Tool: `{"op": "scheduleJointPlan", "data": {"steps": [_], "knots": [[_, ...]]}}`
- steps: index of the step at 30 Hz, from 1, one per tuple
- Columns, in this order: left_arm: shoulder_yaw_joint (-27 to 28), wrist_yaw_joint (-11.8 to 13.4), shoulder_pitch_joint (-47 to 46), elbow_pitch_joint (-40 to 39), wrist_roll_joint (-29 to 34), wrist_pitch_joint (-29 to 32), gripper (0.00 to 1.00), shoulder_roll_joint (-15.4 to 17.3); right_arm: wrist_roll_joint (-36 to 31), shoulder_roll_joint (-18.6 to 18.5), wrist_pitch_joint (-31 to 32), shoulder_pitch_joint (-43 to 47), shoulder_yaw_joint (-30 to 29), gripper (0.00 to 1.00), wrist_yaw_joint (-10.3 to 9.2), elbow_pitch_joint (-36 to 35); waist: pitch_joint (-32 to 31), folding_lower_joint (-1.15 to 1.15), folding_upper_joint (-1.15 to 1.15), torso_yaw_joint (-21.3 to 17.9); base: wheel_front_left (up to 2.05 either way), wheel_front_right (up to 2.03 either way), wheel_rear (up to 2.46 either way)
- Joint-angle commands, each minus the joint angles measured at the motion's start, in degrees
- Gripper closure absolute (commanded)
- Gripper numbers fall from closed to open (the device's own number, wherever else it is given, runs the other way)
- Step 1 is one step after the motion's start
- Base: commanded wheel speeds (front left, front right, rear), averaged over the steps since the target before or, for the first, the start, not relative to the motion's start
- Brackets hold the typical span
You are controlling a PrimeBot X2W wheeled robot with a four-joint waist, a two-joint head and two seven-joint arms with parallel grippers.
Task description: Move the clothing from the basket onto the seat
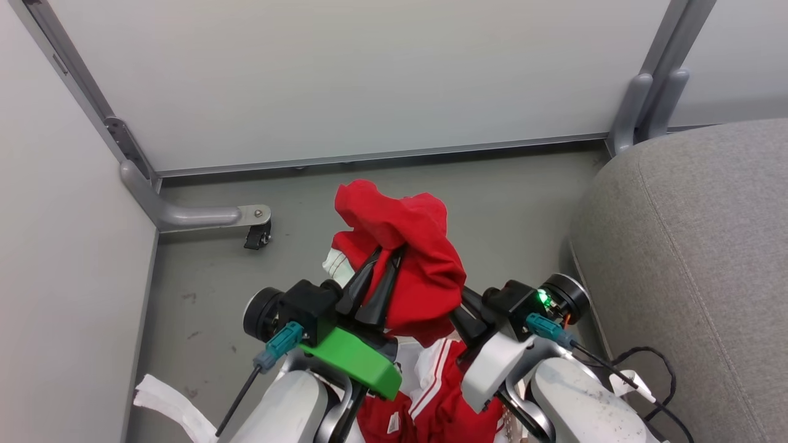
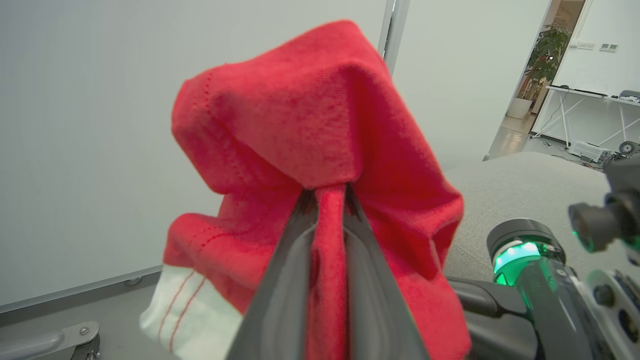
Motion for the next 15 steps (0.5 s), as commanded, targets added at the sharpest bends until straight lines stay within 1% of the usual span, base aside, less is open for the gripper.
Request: {"op": "scheduleJointPlan", "data": {"steps": [1,5,6,7,8,11,15], "knots": [[0.4,-0.3,-0.9,0.1,0.2,-0.2,1.00,0.1,0.1,-0.3,-0.3,0.3,-0.4,1.00,-0.04,-0.1,0.1,0.00,0.00,-0.3,0.00,0.00,0.00],[0.7,-0.3,-0.5,0.4,0.6,-0.2,1.00,0.1,0.0,-0.2,-0.3,1.1,-0.9,1.00,-0.04,-0.6,0.0,0.00,0.00,-1.1,0.00,0.00,0.00],[0.7,-0.3,-0.5,0.4,0.9,-0.2,0.56,0.1,0.1,-0.3,-0.3,1.3,-1.4,1.00,-0.04,-0.8,-0.1,0.00,0.00,-1.3,0.00,0.00,0.00],[0.7,-0.3,-0.4,0.4,0.8,-0.2,0.20,0.1,0.2,-0.3,-0.3,1.4,-1.6,1.00,-0.04,-1.0,-0.2,0.00,0.00,-1.5,0.00,0.00,0.00],[0.9,-0.3,-0.2,0.5,1.0,-0.2,0.00,0.1,0.2,-0.2,-0.3,1.8,-1.9,1.00,-0.04,-1.2,-0.3,0.00,0.00,-1.8,0.00,0.00,0.00],[1.9,-0.2,0.6,0.6,1.7,-0.2,0.00,0.1,0.5,-0.3,-0.3,3.0,-2.6,1.00,-0.04,-1.9,-0.7,0.00,0.00,-3.3,0.00,0.00,0.00],[3.4,-0.2,1.6,1.1,3.5,-0.2,0.00,0.1,1.0,-0.2,-0.3,4.4,-3.4,1.00,-0.04,-3.5,-0.7,0.00,0.00,-7.3,0.00,0.00,0.00]]}}
